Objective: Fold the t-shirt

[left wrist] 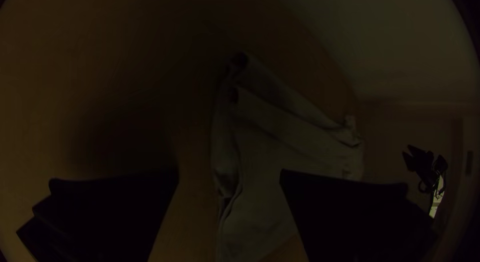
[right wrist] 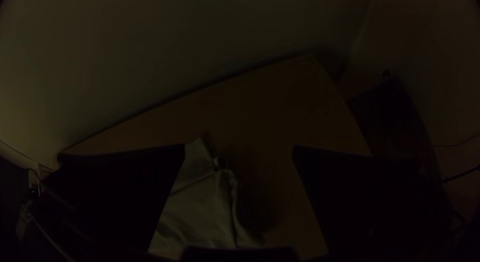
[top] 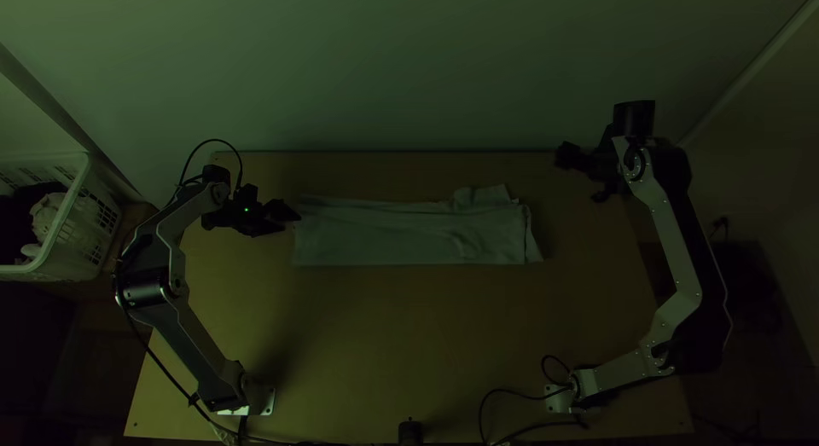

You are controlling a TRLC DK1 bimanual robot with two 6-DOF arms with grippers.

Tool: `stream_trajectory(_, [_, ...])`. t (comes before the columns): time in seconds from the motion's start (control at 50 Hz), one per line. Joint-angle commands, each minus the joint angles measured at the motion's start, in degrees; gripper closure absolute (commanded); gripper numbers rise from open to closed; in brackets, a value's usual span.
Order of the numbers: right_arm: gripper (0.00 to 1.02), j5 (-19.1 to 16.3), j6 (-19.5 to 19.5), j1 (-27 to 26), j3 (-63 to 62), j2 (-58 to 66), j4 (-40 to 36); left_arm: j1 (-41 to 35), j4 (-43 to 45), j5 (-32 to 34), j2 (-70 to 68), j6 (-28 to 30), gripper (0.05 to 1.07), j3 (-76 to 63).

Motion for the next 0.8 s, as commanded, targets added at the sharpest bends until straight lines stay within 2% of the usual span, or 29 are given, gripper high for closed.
stream_trajectory(0.0, [0.04,-0.3,0.9,-0.5,-1.3,-2.6,0.4,-0.4,0.4,0.7,1.8,-0.8,0.10,-2.0])
stream_trajectory(0.2, [0.04,-0.3,0.9,-0.2,-2.6,-3.7,0.4,-3.7,2.1,0.7,3.7,-2.4,0.10,-2.4])
stream_trajectory(0.52, [0.04,-0.3,0.9,0.7,-3.5,-4.7,0.4,-13.1,8.2,0.6,3.5,-10.0,0.10,-4.7])
stream_trajectory(0.66, [0.04,-0.3,0.9,1.0,-4.5,-5.3,0.4,-16.0,9.4,-1.5,3.7,-12.6,0.10,-5.0])
stream_trajectory(0.72, [0.04,-0.3,0.9,1.1,-5.0,-5.6,0.4,-16.5,9.4,-2.4,3.5,-13.1,0.16,-5.2])
stream_trajectory(0.78, [0.04,-0.3,1.0,1.2,-5.6,-5.9,0.4,-16.5,9.7,-3.1,3.1,-13.5,0.37,-5.6])
